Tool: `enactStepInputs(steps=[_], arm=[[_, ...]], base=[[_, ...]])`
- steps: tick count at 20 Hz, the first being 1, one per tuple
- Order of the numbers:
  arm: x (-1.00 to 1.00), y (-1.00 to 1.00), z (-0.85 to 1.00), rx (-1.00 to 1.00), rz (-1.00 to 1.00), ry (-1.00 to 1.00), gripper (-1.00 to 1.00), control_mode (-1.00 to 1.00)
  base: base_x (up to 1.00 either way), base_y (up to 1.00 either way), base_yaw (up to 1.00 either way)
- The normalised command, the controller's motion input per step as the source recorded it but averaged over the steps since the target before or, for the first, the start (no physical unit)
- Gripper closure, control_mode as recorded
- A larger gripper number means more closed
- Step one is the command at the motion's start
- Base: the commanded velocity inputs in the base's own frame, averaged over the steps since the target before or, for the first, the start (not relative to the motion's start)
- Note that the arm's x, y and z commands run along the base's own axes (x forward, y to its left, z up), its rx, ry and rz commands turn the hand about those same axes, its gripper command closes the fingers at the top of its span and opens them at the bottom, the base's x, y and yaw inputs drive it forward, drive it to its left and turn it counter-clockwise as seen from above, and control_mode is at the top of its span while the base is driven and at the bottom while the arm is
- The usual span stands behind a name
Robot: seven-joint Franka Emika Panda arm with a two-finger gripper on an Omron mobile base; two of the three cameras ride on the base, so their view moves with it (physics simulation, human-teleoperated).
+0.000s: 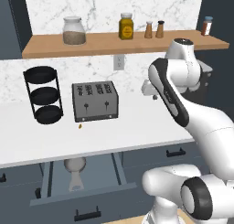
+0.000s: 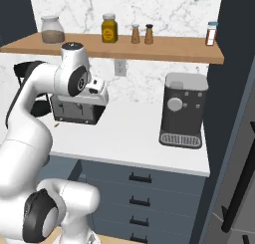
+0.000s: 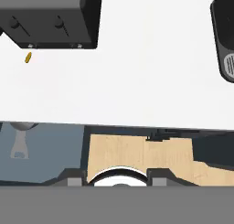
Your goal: Pick the measuring cup from the drawer and place it on the counter.
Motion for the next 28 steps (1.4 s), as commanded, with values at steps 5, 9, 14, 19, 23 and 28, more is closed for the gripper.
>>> enactStepInputs(steps=[5,9,14,19,23,28], arm=[[-0.41,0.05,0.0,0.0,0.05,-0.04,-1.0,-1.0],[-0.85,0.5,-0.02,0.02,0.1,-0.01,-1.0,-1.0],[-0.56,0.83,-0.19,0.08,0.07,0.0,-1.0,-1.0],[-0.25,0.99,-0.28,0.05,0.01,0.0,-1.0,-1.0],[-0.09,1.0,-0.32,0.0,0.0,0.01,-1.0,-1.0],[0.0,1.0,-0.43,-0.1,0.0,0.02,-1.0,-1.0]], base=[[0.0,0.0,0.0],[0.0,0.0,0.0],[0.0,0.0,0.0],[0.0,0.0,0.0],[0.0,0.0,0.0],[0.0,0.0,0.0]])
